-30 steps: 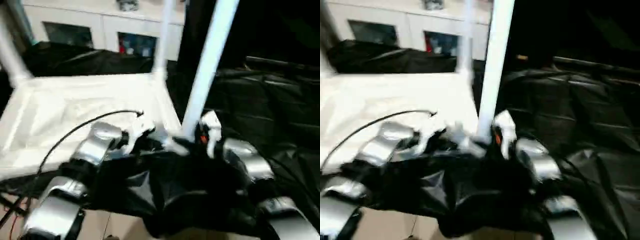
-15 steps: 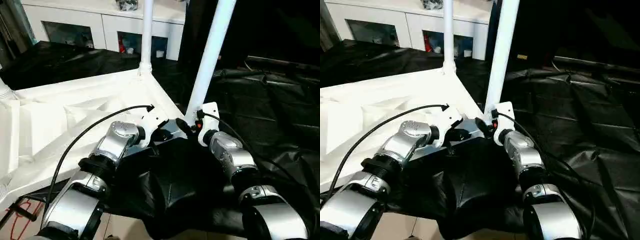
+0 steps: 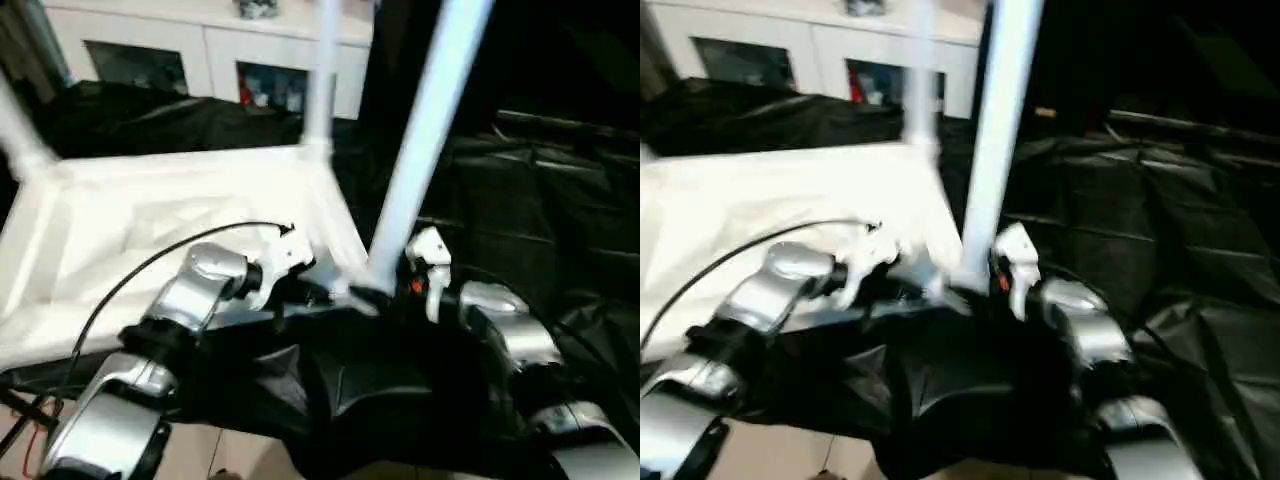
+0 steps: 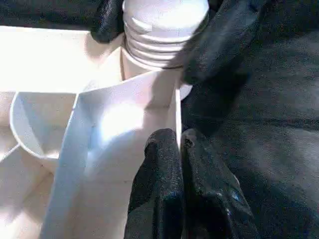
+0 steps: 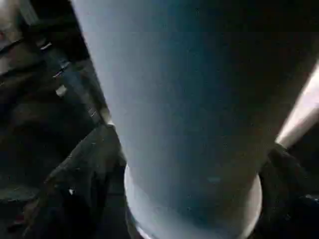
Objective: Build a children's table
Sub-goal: Rotate leg to tighten
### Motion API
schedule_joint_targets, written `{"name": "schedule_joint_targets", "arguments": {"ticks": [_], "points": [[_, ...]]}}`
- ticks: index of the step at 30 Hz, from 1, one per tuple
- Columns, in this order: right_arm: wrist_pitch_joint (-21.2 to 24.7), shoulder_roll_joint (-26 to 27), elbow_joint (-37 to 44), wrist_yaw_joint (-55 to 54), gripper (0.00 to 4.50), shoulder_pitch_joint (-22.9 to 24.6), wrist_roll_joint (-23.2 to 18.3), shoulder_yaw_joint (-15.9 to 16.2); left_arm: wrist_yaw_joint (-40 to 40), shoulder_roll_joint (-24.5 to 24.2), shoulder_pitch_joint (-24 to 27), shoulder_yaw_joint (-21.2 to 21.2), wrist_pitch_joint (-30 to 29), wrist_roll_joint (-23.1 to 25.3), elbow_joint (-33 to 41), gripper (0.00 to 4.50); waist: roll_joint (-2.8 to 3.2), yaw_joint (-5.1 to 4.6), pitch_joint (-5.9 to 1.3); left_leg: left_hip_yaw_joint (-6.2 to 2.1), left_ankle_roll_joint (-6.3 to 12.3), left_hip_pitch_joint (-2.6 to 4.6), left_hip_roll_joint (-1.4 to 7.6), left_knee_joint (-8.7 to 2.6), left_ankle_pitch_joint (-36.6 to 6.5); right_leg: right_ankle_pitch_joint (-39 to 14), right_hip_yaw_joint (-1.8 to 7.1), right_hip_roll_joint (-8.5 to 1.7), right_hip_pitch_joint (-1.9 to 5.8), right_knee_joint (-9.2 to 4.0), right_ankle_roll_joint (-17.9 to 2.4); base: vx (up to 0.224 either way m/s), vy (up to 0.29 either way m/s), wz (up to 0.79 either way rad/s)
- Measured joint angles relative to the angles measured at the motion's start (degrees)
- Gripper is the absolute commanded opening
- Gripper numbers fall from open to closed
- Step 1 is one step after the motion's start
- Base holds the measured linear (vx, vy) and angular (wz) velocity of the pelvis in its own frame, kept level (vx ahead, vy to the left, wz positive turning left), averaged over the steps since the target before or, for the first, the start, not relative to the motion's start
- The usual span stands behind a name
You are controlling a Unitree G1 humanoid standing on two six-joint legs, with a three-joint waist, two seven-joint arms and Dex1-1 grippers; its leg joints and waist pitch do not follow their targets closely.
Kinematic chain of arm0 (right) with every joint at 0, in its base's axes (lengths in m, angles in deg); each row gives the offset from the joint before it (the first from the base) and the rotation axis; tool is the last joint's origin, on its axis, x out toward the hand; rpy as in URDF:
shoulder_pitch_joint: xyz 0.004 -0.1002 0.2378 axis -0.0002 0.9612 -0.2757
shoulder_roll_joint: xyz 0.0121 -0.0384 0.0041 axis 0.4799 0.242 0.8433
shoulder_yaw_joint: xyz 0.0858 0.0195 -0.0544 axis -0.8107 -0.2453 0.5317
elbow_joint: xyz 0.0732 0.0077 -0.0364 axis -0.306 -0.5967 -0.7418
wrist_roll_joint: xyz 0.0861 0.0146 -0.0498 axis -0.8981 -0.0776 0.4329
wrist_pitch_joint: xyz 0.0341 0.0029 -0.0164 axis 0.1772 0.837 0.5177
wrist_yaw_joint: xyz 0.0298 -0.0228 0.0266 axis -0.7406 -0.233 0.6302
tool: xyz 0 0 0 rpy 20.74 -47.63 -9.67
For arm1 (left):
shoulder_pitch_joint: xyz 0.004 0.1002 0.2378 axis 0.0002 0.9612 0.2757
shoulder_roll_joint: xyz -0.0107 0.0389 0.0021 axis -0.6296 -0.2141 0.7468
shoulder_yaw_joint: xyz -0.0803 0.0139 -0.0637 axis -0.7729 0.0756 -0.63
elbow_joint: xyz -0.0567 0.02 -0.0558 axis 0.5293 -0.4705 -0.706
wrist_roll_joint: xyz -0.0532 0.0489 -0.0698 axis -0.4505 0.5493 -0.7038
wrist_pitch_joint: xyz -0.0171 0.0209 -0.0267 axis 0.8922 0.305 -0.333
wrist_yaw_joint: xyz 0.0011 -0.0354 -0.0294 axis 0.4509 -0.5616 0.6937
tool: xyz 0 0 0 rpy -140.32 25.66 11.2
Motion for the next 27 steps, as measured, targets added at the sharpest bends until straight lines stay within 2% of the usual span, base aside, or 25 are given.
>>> {"name": "schedule_joint_targets", "arguments": {"ticks": [2,8,19,24,27], "points": [[0.6,-1.3,1.8,3.0,3.72,0.7,-0.2,1.2,2.2,-0.8,0.3,0.4,0.5,-0.4,0.4,0.0,-0.01,0.31,0.0,0.0,0.0,0.01,0.0,0.02,0.0,0.0,0.0,0.0,0.02,0.01,0.0,0.0,0.0,0.0],[2.8,-2.6,5.5,6.2,3.72,2.0,-0.3,2.8,5.2,-2.0,1.4,0.6,1.1,-0.6,1.9,0.0,-0.04,0.42,-0.01,0.0,0.0,0.02,0.01,-0.01,0.0,0.0,-0.01,0.0,0.02,0.02,0.0,0.0,0.0,0.0],[4.7,-2.2,6.1,5.5,2.84,2.2,-0.4,2.5,5.4,-2.2,1.7,0.6,1.9,-0.5,2.0,0.0,-0.05,0.45,-0.03,-0.01,-0.01,0.04,-0.01,0.02,0.0,0.0,0.0,0.0,0.03,0.04,0.0,0.0,0.0,0.0],[4.8,-0.3,4.6,-0.3,2.74,2.3,0.1,0.3,0.8,-0.8,1.4,-0.1,1.4,0.0,0.5,0.0,0.0,0.2,-0.05,-0.01,-0.02,0.37,-0.03,0.02,0.0,0.0,0.06,-0.02,0.3,0.06,0.0,0.0,0.0,0.0],[4.9,3.3,0.5,-10.0,2.74,0.1,0.6,-2.5,-5.5,0.9,0.5,-1.5,0.2,0.8,-1.4,0.0,0.01,-0.43,-0.06,-0.06,-0.03,0.39,-0.04,0.04,0.0,-0.1,0.04,-0.01,0.22,0.05,0.2,0.0,0.0,0.0]]}}
